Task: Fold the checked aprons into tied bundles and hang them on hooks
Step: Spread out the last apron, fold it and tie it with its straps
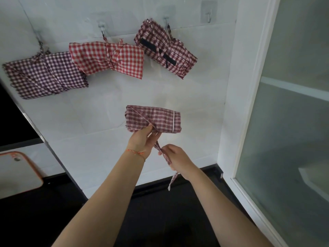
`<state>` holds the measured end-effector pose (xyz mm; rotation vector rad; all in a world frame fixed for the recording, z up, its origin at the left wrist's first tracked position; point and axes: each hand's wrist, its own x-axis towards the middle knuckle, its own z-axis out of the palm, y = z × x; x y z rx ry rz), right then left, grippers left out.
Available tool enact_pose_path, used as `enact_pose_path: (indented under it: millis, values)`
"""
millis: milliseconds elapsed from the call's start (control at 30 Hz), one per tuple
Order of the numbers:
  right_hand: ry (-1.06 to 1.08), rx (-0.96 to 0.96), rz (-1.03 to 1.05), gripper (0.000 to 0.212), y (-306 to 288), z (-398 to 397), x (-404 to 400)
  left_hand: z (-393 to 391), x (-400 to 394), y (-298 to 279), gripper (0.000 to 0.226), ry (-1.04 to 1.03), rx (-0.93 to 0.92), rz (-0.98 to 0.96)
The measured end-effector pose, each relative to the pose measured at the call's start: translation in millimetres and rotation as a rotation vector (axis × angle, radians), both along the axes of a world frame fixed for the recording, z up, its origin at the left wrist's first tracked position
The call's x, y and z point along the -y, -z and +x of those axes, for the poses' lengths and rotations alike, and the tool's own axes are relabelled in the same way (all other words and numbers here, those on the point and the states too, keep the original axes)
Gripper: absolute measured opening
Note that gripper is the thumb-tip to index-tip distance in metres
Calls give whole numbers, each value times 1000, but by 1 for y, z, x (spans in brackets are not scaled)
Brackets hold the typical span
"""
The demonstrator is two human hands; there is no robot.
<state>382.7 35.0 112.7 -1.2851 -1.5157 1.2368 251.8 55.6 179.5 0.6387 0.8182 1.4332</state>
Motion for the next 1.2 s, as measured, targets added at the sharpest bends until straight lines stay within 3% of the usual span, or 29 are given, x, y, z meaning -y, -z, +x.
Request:
enact_pose_path:
  millis: [100, 167, 300, 433, 533, 733, 900, 1067, 1200]
  values:
    - [-24, 98, 32, 28, 10, 1, -1, -5, -2, 11, 30, -58, 23, -68]
    - [-45, 142, -5, 29, 26, -6, 0, -2, 1, 11, 23, -69, 90, -103]
    - [8, -79, -274, 22, 77, -37, 17, 13, 6, 7, 13, -66, 201, -156]
    - [-37, -156, -391, 19, 99, -55, 39, 14, 1, 14, 13, -53, 135, -188]
    - [57, -147, -383, 19, 95, -50, 28, 6, -3, 26, 14, -79, 31, -254]
    - [394, -91, -294, 19, 91, -29, 0, -8, -4, 54, 9, -79, -71, -364]
    - [304, 72, -65, 21, 75, -18, 2, -17, -6, 63, 22, -157, -97, -375]
    - [217, 208, 196, 15, 36, -9, 2, -19, -8, 71, 14, -197, -188, -370]
    - [98, 353, 288, 16, 2, 3, -3, -20, -7, 71, 27, -95, -241, -348]
